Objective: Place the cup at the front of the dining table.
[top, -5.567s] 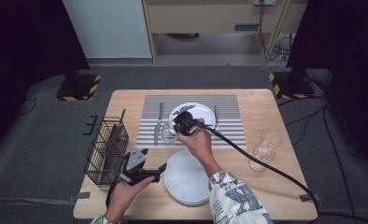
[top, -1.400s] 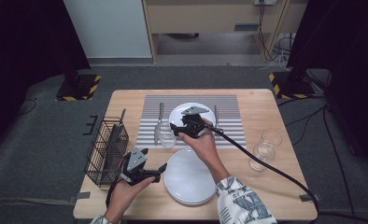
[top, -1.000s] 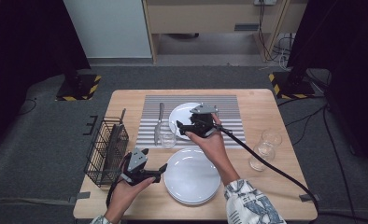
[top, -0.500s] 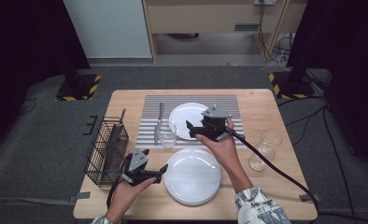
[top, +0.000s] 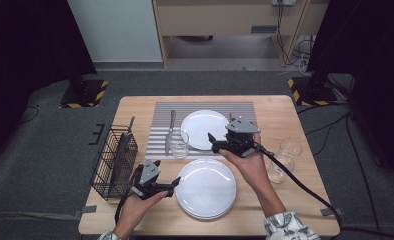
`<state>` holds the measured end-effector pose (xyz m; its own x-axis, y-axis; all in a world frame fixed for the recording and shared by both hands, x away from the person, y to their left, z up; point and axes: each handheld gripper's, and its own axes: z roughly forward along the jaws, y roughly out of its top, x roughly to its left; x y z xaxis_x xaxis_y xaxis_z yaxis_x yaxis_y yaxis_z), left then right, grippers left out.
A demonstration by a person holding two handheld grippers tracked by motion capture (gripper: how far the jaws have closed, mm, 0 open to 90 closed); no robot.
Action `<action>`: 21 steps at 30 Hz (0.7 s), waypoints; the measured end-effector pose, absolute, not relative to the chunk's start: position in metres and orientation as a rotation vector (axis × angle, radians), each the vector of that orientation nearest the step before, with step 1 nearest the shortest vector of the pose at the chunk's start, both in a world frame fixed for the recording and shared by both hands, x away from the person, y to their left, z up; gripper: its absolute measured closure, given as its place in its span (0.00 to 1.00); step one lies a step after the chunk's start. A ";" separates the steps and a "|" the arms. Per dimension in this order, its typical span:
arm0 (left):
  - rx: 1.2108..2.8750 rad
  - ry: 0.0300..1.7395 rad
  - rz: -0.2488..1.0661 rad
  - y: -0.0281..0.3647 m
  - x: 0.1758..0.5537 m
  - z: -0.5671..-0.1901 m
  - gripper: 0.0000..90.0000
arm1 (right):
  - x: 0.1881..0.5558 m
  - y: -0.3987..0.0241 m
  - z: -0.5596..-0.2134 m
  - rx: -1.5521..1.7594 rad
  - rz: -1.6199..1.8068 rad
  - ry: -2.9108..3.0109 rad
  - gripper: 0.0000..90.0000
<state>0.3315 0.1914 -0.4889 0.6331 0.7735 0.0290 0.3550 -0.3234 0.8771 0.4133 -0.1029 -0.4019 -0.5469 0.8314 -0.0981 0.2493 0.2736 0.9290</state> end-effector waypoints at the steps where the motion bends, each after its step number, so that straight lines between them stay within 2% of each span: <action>1: 1.925 0.892 0.566 0.191 0.332 -0.489 0.07 | 0.411 -0.105 -0.402 0.971 1.262 1.952 0.05; 21: 1.939 0.888 0.565 0.189 0.331 -0.491 0.07 | 0.389 -0.153 -0.412 1.022 1.225 1.939 0.04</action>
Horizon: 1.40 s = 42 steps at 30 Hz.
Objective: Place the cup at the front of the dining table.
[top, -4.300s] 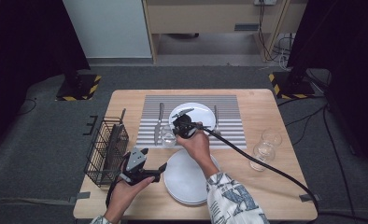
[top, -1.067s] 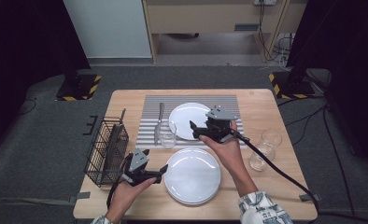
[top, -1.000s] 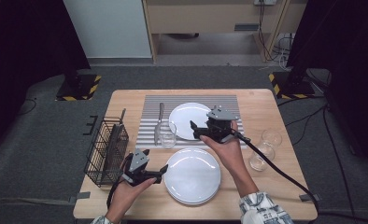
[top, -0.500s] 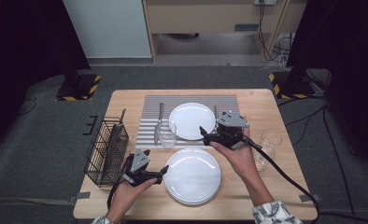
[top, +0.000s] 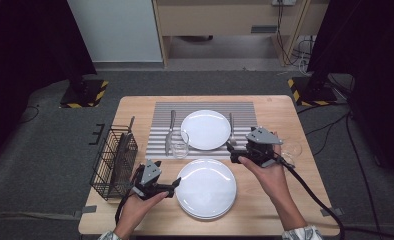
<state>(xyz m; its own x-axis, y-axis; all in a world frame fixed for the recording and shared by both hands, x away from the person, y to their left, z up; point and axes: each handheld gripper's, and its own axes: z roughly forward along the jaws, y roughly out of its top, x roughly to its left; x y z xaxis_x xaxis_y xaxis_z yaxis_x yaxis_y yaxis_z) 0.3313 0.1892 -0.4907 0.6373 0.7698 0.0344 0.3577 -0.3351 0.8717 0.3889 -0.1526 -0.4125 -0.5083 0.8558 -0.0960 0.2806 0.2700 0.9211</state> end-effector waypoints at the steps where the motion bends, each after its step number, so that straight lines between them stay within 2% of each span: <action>1: 1.939 0.888 0.565 0.189 0.331 -0.491 0.07 | 0.388 -0.155 -0.413 1.032 1.227 1.937 0.04; 12: 1.940 0.889 0.562 0.189 0.331 -0.491 0.07 | 0.380 -0.168 -0.422 1.138 1.283 1.895 0.05; 28: 1.940 0.891 0.562 0.190 0.332 -0.491 0.07 | 0.369 -0.157 -0.437 1.151 1.280 1.933 0.05; 42: 1.945 0.896 0.563 0.190 0.332 -0.492 0.07 | 0.357 -0.147 -0.471 1.169 1.253 2.014 0.05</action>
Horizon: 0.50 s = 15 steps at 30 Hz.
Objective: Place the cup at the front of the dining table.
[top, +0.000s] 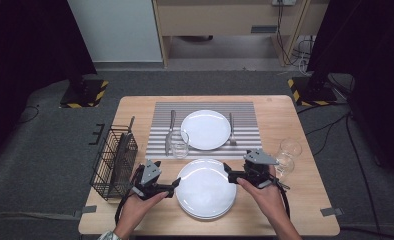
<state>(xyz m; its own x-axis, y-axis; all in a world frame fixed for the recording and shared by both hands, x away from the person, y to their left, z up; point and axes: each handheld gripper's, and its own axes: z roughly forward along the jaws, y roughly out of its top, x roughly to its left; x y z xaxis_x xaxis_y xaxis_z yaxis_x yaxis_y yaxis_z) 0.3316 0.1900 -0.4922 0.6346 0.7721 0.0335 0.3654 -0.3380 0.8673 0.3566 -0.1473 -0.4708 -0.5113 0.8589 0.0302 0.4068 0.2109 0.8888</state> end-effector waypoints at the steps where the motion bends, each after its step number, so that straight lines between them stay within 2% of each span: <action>1: 1.946 0.897 0.563 0.190 0.332 -0.492 0.07 | 0.356 -0.147 -0.472 1.173 1.254 2.015 0.06; 15: 1.949 0.907 0.556 0.191 0.333 -0.494 0.07 | 0.349 -0.148 -0.493 1.223 1.265 2.038 0.06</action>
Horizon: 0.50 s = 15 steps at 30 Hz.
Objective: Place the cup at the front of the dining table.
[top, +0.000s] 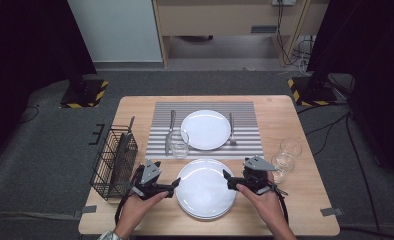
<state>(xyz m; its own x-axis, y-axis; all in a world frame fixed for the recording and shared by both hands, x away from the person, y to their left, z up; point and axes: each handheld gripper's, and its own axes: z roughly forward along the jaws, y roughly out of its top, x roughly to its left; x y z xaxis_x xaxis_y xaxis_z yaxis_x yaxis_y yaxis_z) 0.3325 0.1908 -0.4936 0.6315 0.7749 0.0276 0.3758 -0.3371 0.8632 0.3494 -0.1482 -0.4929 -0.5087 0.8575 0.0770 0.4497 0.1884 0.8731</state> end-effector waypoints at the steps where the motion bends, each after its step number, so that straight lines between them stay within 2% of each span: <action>1: 1.949 0.907 0.557 0.191 0.333 -0.494 0.07 | 0.348 -0.148 -0.494 1.226 1.267 2.040 0.06; 15: 1.954 0.906 0.555 0.191 0.333 -0.494 0.07 | 0.343 -0.151 -0.504 1.236 1.262 2.063 0.06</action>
